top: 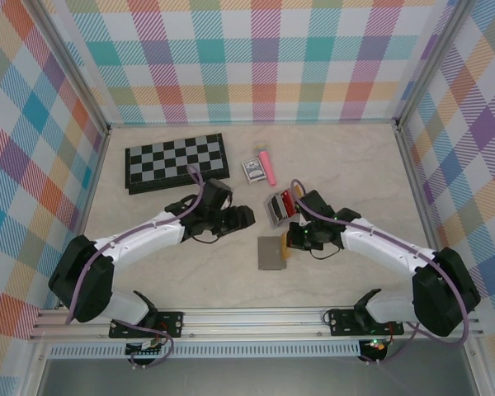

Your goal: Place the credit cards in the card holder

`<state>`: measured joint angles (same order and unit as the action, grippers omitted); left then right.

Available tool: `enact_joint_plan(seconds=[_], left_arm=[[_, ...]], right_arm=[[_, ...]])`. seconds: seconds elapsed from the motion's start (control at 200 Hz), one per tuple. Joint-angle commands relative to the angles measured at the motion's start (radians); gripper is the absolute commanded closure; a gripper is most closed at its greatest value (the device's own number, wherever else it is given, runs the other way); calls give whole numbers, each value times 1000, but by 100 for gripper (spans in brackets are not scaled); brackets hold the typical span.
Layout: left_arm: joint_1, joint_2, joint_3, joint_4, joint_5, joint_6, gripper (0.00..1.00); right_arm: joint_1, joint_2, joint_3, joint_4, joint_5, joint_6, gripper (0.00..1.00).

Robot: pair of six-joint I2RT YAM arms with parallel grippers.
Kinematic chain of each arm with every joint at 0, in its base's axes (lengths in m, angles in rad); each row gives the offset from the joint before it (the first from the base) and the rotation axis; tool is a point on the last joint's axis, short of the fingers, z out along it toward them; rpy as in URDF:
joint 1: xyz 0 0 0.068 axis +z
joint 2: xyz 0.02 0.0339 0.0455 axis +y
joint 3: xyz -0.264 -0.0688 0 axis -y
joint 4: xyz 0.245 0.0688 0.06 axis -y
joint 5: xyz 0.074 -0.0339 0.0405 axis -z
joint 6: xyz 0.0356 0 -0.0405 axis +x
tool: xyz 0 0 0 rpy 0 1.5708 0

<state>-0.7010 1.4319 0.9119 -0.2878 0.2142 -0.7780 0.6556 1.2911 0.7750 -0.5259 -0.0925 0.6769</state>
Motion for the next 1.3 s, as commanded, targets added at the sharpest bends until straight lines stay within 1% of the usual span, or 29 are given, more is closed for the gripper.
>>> enact_joint_plan(seconds=[0.0,0.255,0.375,0.46,0.565,0.7,0.835,0.985,1.125,1.295], left_arm=[[-33,40,51,-77,-35,43,34],[-111,146,158,-178,-73,91,34],[-163,216,246,-276,-132,108,32],[-206,266,317,-355,-195,114,28],[-256,335,410,-441,-250,113,26],[-305,423,513,-511,-300,92,22],[-331,496,592,-533,-299,66,21],[-339,535,617,-519,-291,40,21],[-341,572,649,-520,-280,38,19],[-350,633,714,-588,-310,46,15]], right_arm=[[-17,-1,-15,-29,54,7,99],[-85,-38,-60,-27,6,-7,98],[-104,-44,-75,-34,8,-21,98],[-123,-48,-88,-34,-1,-28,98],[-135,-65,-111,-24,-10,-26,98],[-149,-90,-138,-9,-27,-19,98],[-170,-128,-156,-11,-38,-18,97],[-191,-163,-169,-24,-45,-28,97],[-195,-146,-197,-15,-50,-34,97],[-197,-136,-220,-12,-32,-27,98]])
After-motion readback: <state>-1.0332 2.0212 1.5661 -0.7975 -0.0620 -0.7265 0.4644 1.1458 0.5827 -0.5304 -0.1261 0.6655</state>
